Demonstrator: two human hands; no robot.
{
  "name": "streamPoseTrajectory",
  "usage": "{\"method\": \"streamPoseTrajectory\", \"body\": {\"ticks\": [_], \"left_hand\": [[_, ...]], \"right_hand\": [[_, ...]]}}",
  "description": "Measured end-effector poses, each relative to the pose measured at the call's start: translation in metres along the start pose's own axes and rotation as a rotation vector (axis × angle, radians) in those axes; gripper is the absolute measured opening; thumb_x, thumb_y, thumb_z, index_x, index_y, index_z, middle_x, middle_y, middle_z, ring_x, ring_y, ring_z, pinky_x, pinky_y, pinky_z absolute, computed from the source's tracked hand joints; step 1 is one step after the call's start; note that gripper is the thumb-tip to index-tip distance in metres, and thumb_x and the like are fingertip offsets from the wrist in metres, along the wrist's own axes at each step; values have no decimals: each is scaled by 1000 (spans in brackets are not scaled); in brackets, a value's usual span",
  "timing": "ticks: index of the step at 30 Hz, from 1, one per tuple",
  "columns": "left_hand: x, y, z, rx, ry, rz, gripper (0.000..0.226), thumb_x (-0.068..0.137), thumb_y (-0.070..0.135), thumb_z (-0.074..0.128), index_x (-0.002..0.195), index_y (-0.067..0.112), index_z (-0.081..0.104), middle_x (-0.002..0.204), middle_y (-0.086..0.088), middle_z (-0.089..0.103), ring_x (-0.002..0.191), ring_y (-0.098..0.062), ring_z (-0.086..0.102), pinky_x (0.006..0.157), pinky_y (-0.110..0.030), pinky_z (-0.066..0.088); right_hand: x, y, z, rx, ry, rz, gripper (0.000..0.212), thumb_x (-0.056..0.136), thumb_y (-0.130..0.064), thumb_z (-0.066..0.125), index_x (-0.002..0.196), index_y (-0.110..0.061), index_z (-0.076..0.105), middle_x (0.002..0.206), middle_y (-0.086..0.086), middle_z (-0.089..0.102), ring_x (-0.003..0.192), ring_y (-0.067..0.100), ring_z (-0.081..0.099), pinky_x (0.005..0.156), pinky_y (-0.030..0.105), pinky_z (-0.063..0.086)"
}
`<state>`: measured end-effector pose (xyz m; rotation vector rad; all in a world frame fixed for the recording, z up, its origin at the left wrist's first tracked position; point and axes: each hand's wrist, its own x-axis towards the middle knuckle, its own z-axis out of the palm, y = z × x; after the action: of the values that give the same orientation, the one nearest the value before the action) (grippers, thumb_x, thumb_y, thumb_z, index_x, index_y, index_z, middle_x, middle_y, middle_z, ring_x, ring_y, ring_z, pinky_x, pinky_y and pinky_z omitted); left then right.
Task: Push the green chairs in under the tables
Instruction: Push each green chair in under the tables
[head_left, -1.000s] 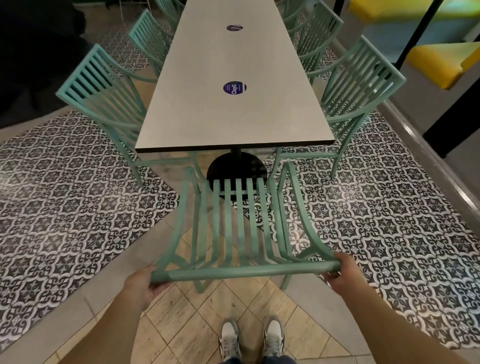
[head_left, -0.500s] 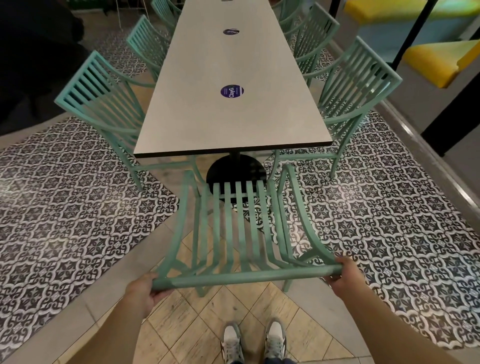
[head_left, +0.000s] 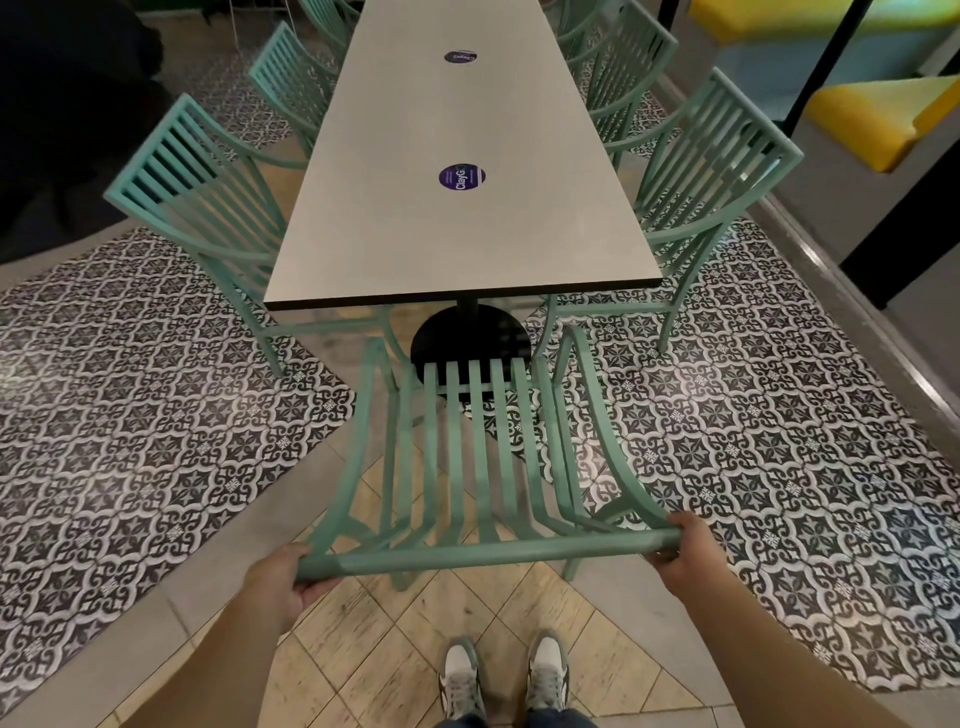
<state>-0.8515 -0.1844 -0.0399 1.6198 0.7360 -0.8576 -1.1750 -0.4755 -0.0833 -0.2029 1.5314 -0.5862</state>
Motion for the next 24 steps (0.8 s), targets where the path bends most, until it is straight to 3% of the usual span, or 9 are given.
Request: {"method": "streamPoseTrajectory", "body": {"ticks": [6,14,18,21,23,24], "left_hand": [[2,0,0,6,-4,-14,38,98,4,48,134,-7,40,136,-34,44,121,-48,49,97,-54,45],[7,0,-1,-1,-20,-18,37,98,4,48,133,-7,41,135,-34,44,121,-49,49,98,-56,44],[9,-1,-2,4,-31,-26,37,98,5,49,133,-6,41,134,-33,45,121,-48,49,97,-55,45],[12,-1,-4,40,-18,-21,38,97,7,52,132,-4,41,125,-32,48,117,-46,52,96,-53,47],[14,-2,-5,223,49,42,37,96,14,55,129,-2,46,117,-26,49,106,-42,54,92,-53,49],[16,-2,-6,428,105,140,38,95,18,56,127,-1,50,116,-23,51,102,-40,53,92,-53,48]], "right_hand": [[-3,1,-1,9,-5,0,9,87,-7,55,95,-3,53,99,16,60,90,29,60,66,43,53],[-7,3,-3,22,-8,-4,7,89,-6,53,95,-3,52,101,17,59,107,32,59,92,49,51],[-11,2,-3,2,-4,-7,29,88,-7,55,117,-1,53,103,18,60,108,32,59,84,45,53],[-11,3,-6,-11,6,-9,34,89,-11,56,122,-3,53,107,17,61,108,31,60,75,44,54],[-16,4,-5,-64,29,-41,39,89,-15,58,126,-5,52,111,16,62,107,29,60,69,43,53],[-18,5,-5,-122,75,-93,47,89,-18,59,133,-7,47,115,14,61,107,29,59,73,44,53]]}}
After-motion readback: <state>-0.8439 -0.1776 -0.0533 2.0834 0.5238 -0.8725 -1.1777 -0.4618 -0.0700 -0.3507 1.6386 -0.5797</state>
